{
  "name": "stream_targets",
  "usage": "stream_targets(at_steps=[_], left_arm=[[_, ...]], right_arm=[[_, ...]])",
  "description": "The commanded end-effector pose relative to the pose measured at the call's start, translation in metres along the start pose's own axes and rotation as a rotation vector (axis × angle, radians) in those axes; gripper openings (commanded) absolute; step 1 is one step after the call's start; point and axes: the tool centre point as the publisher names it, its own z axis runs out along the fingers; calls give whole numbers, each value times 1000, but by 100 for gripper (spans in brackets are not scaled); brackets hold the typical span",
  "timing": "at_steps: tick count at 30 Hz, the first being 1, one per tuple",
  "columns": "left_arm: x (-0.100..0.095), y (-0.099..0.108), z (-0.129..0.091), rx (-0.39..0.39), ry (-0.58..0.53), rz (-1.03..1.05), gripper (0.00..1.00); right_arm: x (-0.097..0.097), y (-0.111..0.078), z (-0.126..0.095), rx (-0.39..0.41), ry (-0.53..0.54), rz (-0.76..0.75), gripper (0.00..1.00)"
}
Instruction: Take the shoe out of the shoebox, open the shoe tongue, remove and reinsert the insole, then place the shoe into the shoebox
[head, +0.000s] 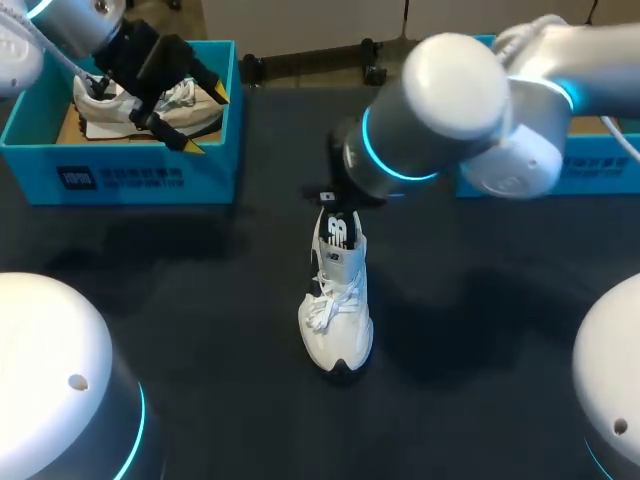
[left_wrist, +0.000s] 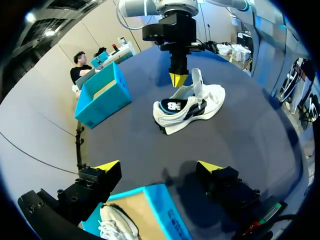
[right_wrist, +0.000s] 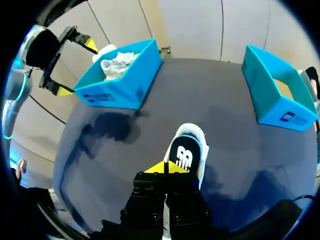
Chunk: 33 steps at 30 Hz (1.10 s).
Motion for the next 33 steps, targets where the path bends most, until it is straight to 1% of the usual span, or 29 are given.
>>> stream_targets(at_steps=[1,9,12,14,17,19,24,26,27,31,33], left_arm=[[1,0,-1,-2,-1,0,100],[1,0,-1,-2,-1,0,100],[1,0,-1,-2,-1,0,100],[1,0,-1,-2,-1,0,100],[1,0,-1,-2,-1,0,100],[1,0,-1,-2,-1,0,100],[1,0,-1,-2,-1,0,100],[1,0,-1,-2,-1,0,100],[1,0,-1,-2,-1,0,100],[1,0,-1,-2,-1,0,100],[1,0,-1,-2,-1,0,100]], right_arm=[[4,-2,-1,-6,-109,1,0],[4,-2,-1,-6,-109,1,0],[4,-3,11,-12,-186,60,0],[3,-4,17,-2,-208,89,0],[1,-4,26,-8,-203,129,0],[-2,-4,34,13,-224,138,0],[-10,-6,46,37,-219,171,0],[-12,-7,47,38,-217,175,0],[-14,-9,49,56,-218,180,0],[-18,-15,52,71,-216,189,0],[-19,-20,51,83,-218,194,0]])
